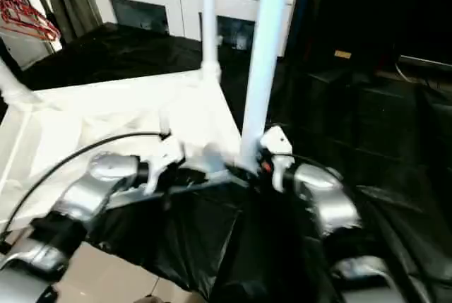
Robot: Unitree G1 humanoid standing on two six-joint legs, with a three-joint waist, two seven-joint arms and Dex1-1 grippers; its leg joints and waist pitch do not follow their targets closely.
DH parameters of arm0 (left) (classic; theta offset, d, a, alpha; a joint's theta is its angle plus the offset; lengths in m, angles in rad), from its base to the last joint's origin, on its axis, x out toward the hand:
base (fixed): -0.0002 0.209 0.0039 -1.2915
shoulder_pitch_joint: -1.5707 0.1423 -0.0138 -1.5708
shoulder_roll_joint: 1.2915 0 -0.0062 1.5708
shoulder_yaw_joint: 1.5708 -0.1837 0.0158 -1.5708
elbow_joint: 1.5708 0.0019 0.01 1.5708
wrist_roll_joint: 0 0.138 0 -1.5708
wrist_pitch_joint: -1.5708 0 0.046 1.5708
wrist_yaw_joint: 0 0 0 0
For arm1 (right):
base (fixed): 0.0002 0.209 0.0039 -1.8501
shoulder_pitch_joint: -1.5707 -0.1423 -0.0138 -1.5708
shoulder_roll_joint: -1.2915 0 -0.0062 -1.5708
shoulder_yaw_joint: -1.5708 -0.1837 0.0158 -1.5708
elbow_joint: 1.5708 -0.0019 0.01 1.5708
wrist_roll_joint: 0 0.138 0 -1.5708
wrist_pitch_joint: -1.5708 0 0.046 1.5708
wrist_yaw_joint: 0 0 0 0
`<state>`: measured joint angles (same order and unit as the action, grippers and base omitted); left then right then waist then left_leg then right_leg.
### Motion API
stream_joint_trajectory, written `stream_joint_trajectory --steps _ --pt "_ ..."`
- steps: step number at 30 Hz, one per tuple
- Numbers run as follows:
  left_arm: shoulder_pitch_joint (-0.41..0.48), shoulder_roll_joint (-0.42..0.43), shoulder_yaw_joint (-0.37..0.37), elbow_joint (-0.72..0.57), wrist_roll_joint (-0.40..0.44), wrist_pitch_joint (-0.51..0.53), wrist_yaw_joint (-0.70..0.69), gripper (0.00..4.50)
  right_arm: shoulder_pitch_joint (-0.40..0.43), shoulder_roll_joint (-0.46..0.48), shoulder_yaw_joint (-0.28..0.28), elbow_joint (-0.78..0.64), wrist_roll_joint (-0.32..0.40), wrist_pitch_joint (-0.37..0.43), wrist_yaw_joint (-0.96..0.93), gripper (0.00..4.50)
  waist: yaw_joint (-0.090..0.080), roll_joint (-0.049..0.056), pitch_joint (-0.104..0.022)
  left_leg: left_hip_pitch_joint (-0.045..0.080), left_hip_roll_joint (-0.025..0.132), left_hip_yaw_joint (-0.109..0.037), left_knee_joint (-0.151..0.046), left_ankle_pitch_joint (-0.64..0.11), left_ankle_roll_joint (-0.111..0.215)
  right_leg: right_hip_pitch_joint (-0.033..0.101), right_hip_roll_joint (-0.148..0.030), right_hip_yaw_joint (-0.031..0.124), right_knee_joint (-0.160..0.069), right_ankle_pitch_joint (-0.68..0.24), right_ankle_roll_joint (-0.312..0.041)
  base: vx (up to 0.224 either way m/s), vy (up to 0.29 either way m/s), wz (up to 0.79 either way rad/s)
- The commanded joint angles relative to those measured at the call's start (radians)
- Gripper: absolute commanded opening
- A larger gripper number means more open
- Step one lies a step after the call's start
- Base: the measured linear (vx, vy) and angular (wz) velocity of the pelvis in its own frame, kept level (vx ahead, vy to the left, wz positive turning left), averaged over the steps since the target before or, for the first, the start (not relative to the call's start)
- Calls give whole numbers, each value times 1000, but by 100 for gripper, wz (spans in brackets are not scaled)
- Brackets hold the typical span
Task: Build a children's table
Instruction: Rotate leg to tighten
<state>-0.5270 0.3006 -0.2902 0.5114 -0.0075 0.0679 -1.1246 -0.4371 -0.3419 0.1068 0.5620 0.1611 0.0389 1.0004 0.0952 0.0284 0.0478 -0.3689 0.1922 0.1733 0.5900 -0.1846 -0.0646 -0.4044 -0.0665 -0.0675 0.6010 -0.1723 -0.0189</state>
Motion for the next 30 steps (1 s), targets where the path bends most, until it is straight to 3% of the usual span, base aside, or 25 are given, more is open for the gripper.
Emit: stream_joint_trajectory --steps 1,6,9,15,20,25,26,27,30 --pt "-8 -8 -1 -44 -47 -16 -37 0 4 -2 18 -25 10 12 38 372 2 -11 -62 6 43 -6 -67 -189 74 53 -78 46 -69 -215 -219 0 0 0" --pt "15 48 4 -84 -77 4 -128 0 21 -49 48 -72 17 37 141 331 3 -15 -62 7 43 -6 -68 -194 70 51 -76 45 -70 -243 -215 0 0 0" --pt "20 61 1 -94 -81 12 -146 0 24 -60 61 -83 17 45 166 308 3 -12 -61 8 42 -6 -68 -197 69 50 -77 45 -71 -254 -213 0 0 0" --pt "34 73 0 -115 -87 28 -163 0 29 -60 67 -99 18 60 186 270 6 -18 -61 8 42 -6 -68 -185 65 50 -78 46 -70 -257 -209 0 0 0" --pt "43 80 -4 -126 -87 42 -169 0 37 -63 69 -112 25 69 200 264 6 -18 -61 7 41 -6 -67 -173 70 50 -77 46 -68 -244 -209 0 0 0" --pt "24 66 -2 -77 -31 41 -71 0 40 -36 53 -98 23 67 142 263 5 -18 -59 9 41 -7 -68 -188 61 48 -78 46 -73 -274 -200 0 0 0" --pt "-6 33 21 -27 -7 45 36 0 24 10 27 -49 -9 36 6 263 1 -18 -57 9 40 -4 -68 -195 54 44 -79 48 -77 -295 -197 0 0 0" --pt "-14 23 27 -17 -3 51 63 0 17 25 17 -31 -18 35 -42 263 1 -18 -57 13 36 -7 -71 -214 34 44 -79 46 -82 -338 -187 0 0 0" --pt "-38 2 23 7 26 73 129 0 -6 77 -11 19 -43 38 -195 263 -6 -19 -57 13 37 -11 -75 -223 19 44 -79 46 -82 -357 -171 0 0 0"
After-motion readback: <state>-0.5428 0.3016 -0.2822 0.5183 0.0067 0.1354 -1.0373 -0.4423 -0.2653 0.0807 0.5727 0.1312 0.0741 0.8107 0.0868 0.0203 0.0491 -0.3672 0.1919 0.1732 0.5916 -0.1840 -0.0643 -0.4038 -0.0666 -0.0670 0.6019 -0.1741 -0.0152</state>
